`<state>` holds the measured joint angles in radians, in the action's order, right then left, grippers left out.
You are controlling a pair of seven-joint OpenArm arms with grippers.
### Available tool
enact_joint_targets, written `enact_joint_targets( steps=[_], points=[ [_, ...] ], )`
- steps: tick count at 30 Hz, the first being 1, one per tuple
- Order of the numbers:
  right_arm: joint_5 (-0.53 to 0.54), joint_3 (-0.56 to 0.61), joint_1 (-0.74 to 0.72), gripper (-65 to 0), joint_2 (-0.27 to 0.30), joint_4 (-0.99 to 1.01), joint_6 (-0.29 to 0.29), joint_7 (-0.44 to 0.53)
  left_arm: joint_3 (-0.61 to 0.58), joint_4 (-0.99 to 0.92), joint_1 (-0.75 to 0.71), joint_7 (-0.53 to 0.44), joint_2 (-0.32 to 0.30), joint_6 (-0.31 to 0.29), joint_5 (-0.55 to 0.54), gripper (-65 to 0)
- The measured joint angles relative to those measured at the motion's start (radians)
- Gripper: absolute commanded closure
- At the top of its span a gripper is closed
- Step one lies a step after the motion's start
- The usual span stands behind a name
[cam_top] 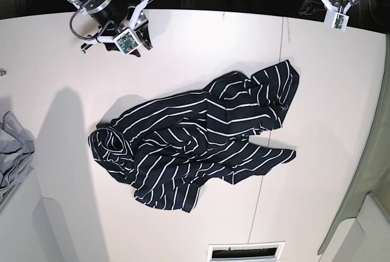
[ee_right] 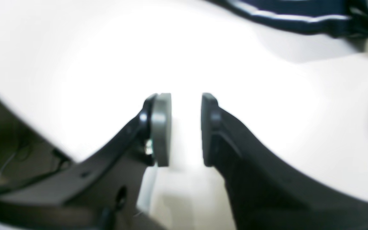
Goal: Layout the t-shirt on the table in an organized manner, then fold the t-shirt properly
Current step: 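Lower both grippers onto opposite ends of the striped shirt and grasp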
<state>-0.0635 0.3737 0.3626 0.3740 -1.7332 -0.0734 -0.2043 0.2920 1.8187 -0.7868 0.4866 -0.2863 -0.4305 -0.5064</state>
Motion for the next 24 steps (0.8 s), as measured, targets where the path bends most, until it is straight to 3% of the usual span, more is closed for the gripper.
enact_joint_targets(
  steps=[5,11,24],
  points=[
    [0.001,0.0,-0.034,-16.1,0.0,0.008,0.066,-0.002,0.0,0.0,0.0,-0.001,0.0,0.0,0.0,-9.4],
    [0.004,0.001,-0.08,-16.1,-0.016,0.061,0.071,-0.006,0.0,0.0,0.0,-0.001,-0.003,0.0,0.0,-9.4],
    [0.004,-0.003,-0.173,-16.1,-0.126,0.24,0.074,-0.003,0.0,0.0,0.0,-0.004,-0.005,0.0,0.0,-10.1]
  ],
)
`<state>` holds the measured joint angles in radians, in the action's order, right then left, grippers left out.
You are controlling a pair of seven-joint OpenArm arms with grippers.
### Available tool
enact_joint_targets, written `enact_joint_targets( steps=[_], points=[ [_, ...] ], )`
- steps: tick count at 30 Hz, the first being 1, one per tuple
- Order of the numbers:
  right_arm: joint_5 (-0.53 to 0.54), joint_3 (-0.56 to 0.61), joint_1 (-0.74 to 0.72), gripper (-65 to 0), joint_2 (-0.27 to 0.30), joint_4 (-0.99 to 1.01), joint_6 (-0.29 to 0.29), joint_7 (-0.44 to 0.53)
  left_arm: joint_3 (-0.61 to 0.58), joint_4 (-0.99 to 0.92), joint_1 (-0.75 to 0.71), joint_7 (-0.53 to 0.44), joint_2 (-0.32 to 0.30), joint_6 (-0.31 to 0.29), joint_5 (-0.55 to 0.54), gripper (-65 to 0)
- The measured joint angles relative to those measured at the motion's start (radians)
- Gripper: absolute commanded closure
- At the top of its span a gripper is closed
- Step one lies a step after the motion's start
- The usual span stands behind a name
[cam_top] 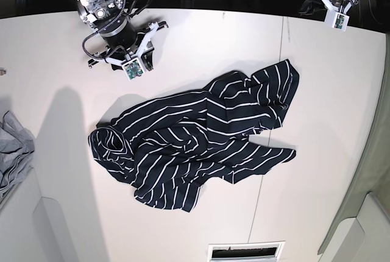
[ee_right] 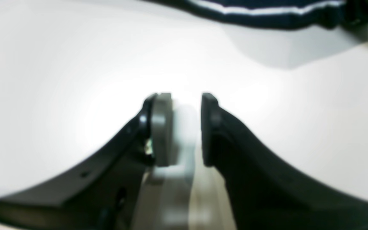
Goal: Layout the t-shirt on the table in an organized manner, then fold the t-shirt properly
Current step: 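Lower both grippers onto opposite ends of the striped shirt and grasp, then lift the shirt with both grippers and stretch it apart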
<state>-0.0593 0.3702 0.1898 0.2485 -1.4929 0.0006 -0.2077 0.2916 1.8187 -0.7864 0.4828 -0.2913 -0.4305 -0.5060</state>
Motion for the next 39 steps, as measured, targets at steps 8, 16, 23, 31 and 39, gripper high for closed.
enact_joint_targets(
  steps=[8,16,23,31,39],
  points=[
    [0.03,-0.033,-0.052,-16.6,-0.03,0.058,0.0,0.014,0.0,0.0,0.006,0.0,-0.001,0.0,0.0,-22.9],
    [0.089,-0.089,-0.119,-32.1,-0.036,0.069,0.0,-0.002,-0.002,0.0,0.084,0.001,-0.071,0.0,0.001,-23.1],
    [0.139,-0.193,-0.201,-32.1,-0.063,0.143,0.0,-0.003,-0.004,-0.021,0.189,0.001,-0.142,0.003,0.0,-36.3],
    [0.175,-0.339,-0.293,-32.1,-0.173,0.305,0.001,0.0,-0.126,-0.18,0.394,0.002,-0.163,0.0,0.006,-36.3],
    [0.169,-0.365,-0.357,-32.0,-0.256,0.423,-0.094,0.045,-0.314,-0.372,0.61,-0.019,-0.154,0.004,0.069,-36.3]
  ],
)
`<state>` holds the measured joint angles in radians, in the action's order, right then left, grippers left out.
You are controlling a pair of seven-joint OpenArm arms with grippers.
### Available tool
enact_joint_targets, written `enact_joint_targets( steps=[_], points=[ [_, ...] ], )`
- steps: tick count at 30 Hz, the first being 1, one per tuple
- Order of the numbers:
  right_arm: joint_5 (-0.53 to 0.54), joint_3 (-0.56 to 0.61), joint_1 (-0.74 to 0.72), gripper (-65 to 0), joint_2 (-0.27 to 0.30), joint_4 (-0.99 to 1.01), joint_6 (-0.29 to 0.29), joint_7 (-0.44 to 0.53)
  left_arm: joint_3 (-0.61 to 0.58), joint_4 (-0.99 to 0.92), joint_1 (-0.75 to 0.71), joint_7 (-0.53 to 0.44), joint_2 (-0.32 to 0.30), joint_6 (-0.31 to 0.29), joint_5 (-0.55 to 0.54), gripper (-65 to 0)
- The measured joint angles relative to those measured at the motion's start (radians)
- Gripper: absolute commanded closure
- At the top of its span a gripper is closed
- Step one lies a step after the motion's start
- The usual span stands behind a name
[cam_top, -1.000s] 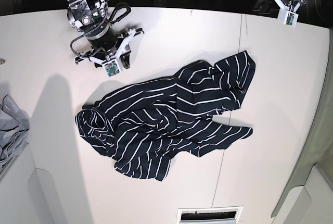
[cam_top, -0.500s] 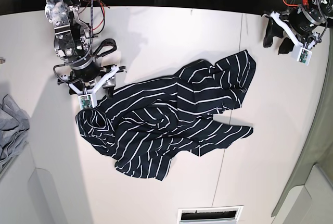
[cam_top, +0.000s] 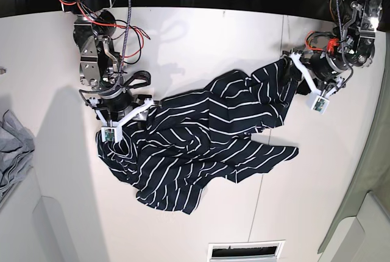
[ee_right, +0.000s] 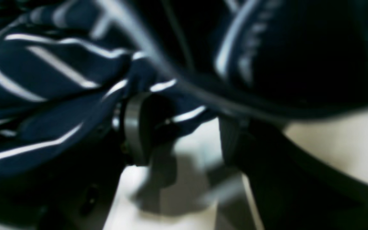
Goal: Layout the t-shirt on the table in an organized manner, then fold the t-shirt properly
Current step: 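Lift the shirt with both grippers and stretch it apart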
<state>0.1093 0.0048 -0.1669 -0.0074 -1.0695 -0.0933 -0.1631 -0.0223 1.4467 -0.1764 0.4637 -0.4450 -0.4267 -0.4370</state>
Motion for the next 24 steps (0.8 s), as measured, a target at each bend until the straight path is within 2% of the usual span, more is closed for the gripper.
enact_joint_targets(
  steps=[3,4,5,7,8,10,12,16,19,24],
  points=[
    [0.002,0.0,0.0,-30.7,-0.027,0.0,-0.001,0.001,-0.039,-0.027,0.025,-0.006,0.021,0.0,0.026,-36.1],
    [0.003,0.0,0.001,-26.7,-0.032,0.0,-0.001,0.001,-0.044,-0.029,0.024,-0.02,0.031,-0.001,0.036,-34.7],
    [0.0,0.0,0.0,-20.4,-0.035,0.001,-0.002,-0.006,-0.047,-0.032,0.023,-0.025,0.039,-0.001,0.05,-29.3],
    [0.0,0.0,0.001,-3.2,-0.034,0.003,-0.005,-0.005,-0.047,-0.032,0.024,-0.03,0.055,0.0,0.083,-8.9],
    [-0.005,0.0,0.003,0.0,-0.034,0.005,-0.005,0.004,-0.047,-0.032,0.025,-0.029,0.058,0.0,0.093,0.0],
    [-0.074,0.0,0.004,0.0,-0.034,0.005,-0.013,0.014,-0.048,-0.032,0.025,-0.03,0.058,0.001,0.093,0.0],
    [-0.127,0.0,0.0,0.0,-0.028,0.005,-0.042,0.013,-0.048,-0.031,0.025,-0.033,0.047,0.028,0.082,0.0],
    [-0.145,0.0,-0.008,0.0,-0.003,-0.049,-0.087,-0.046,-0.026,0.034,0.019,0.002,-0.016,0.04,0.101,0.0],
    [-0.13,0.001,0.007,0.0,0.032,-0.192,-0.132,-0.138,0.016,0.141,0.013,0.028,-0.066,0.045,0.098,0.0],
    [-0.041,0.002,0.003,0.0,0.121,-0.426,-0.146,-0.303,0.088,0.291,-0.013,0.043,-0.125,0.038,0.06,0.0]
  ],
)
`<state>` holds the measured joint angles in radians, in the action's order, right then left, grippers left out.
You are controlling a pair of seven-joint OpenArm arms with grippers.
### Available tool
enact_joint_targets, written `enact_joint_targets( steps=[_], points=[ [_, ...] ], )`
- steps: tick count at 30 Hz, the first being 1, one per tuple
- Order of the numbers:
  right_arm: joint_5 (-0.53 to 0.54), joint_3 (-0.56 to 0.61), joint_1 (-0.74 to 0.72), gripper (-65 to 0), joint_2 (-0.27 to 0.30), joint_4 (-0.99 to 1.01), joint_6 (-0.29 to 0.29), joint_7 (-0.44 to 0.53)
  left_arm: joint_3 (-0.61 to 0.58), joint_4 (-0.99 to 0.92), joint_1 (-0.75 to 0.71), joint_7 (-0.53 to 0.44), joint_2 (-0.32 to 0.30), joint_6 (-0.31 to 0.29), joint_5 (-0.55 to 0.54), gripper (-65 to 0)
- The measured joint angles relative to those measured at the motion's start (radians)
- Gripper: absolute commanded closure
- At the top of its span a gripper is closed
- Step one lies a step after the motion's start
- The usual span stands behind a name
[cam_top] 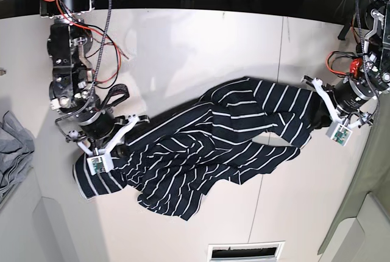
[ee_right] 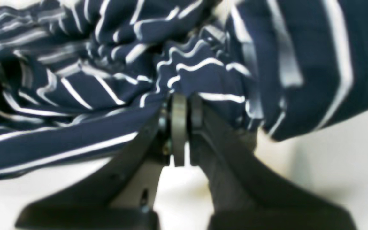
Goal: Layout the t-shirt on the table in an organized manner, then fold the t-shirt properly
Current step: 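Lift the shirt with both grippers and stretch it apart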
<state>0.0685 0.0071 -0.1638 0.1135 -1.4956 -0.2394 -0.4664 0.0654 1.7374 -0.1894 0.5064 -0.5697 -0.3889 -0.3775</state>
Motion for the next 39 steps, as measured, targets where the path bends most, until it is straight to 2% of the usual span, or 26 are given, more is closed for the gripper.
enact_joint_targets(
  steps=[3,7,10,12,16,18,21,25,28,29,30,32,33,36,39],
  points=[
    [0.006,-0.014,0.0,0.0,0.053,-0.108,-0.003,-0.081,0.055,0.068,0.0,0.063,-0.038,0.0,-0.044,0.0],
    [0.011,-0.077,0.001,0.0,0.083,-0.19,-0.004,-0.125,0.106,0.161,0.0,0.151,-0.091,-0.008,-0.127,0.0],
    [0.072,-0.161,0.0,0.0,0.083,-0.244,-0.006,-0.158,0.143,0.257,-0.03,0.167,-0.146,-0.037,-0.174,0.0],
    [0.128,-0.216,0.0,0.0,0.083,-0.272,-0.011,-0.17,0.167,0.322,-0.049,0.166,-0.178,-0.037,-0.181,0.0],
    [0.187,-0.291,0.0,0.0,0.083,-0.287,-0.04,-0.166,0.213,0.393,-0.057,0.134,-0.193,-0.035,-0.187,0.0],
    [0.175,-0.293,-0.002,0.0,0.083,-0.264,-0.042,-0.144,0.22,0.376,-0.056,0.103,-0.196,-0.019,-0.172,0.0],
    [0.178,-0.293,-0.018,0.0,0.083,-0.141,-0.053,-0.051,0.206,0.266,-0.041,0.015,-0.184,-0.036,-0.174,0.0],
    [0.169,-0.286,-0.142,-0.5,0.069,0.158,-0.066,-0.032,0.106,-0.004,0.085,-0.026,-0.124,-0.117,-0.164,0.0],
    [0.182,-0.276,-0.226,-32.9,0.055,0.321,-0.108,-0.023,0.016,-0.155,0.174,-0.025,-0.076,-0.154,-0.158,0.0],
    [0.19,-0.276,-0.238,-39.8,0.051,0.349,-0.111,-0.021,-0.011,-0.186,0.187,-0.025,-0.059,-0.154,-0.157,0.0],
    [0.199,-0.276,-0.241,-42.5,0.049,0.362,-0.112,-0.023,-0.035,-0.21,0.193,-0.025,-0.041,-0.155,-0.16,0.0],
    [0.204,-0.277,-0.229,-42.4,0.044,0.362,-0.112,-0.059,-0.069,-0.246,0.196,-0.024,-0.01,-0.158,-0.159,0.0],
    [0.213,-0.279,-0.227,-42.4,0.041,0.361,-0.112,-0.119,-0.079,-0.255,0.195,-0.024,0.003,-0.158,-0.161,-1.2],
    [0.266,-0.281,-0.213,-42.4,0.016,0.316,-0.111,-0.241,-0.077,-0.26,0.195,-0.024,0.009,-0.158,-0.16,-5.3],
    [0.321,-0.278,-0.165,-42.4,-0.03,0.204,-0.15,-0.264,-0.075,-0.26,0.198,0.007,0.007,-0.154,-0.187,-7.3]
  ],
)
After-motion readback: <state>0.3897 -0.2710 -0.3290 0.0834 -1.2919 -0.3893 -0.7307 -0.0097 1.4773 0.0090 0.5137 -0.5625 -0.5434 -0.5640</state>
